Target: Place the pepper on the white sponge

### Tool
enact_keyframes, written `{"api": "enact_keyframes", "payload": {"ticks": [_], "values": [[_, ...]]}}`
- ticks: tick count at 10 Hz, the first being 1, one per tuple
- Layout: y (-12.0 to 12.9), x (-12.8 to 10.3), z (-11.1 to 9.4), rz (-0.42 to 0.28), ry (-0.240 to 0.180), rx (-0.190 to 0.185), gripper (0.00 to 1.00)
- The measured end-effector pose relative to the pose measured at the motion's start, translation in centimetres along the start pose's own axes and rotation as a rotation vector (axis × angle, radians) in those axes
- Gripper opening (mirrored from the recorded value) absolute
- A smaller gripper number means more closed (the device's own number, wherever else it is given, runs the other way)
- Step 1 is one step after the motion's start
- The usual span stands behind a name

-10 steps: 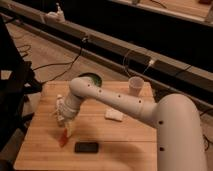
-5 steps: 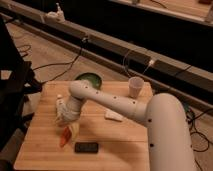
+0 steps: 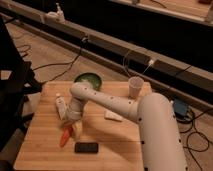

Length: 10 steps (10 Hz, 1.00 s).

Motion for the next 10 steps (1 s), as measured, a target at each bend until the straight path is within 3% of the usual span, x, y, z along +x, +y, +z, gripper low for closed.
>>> {"api": "enact_keyframes", "payload": {"ticks": [3, 6, 7, 8, 10], "values": [[-0.1, 0.4, 0.5, 0.008, 0.009, -0.008, 0.47], [-0.4, 0.6, 0.3, 0.03, 0.016, 0.009, 0.16], [-0.9, 0.3, -0.4, 0.06, -0.012, 0.043, 0.06], [-2.0, -0.4, -2.0, 0.124, -0.065, 0.114, 0.0], [-3.4, -0.6, -5.7, 0.236, -0.114, 0.235, 0.0]]}}
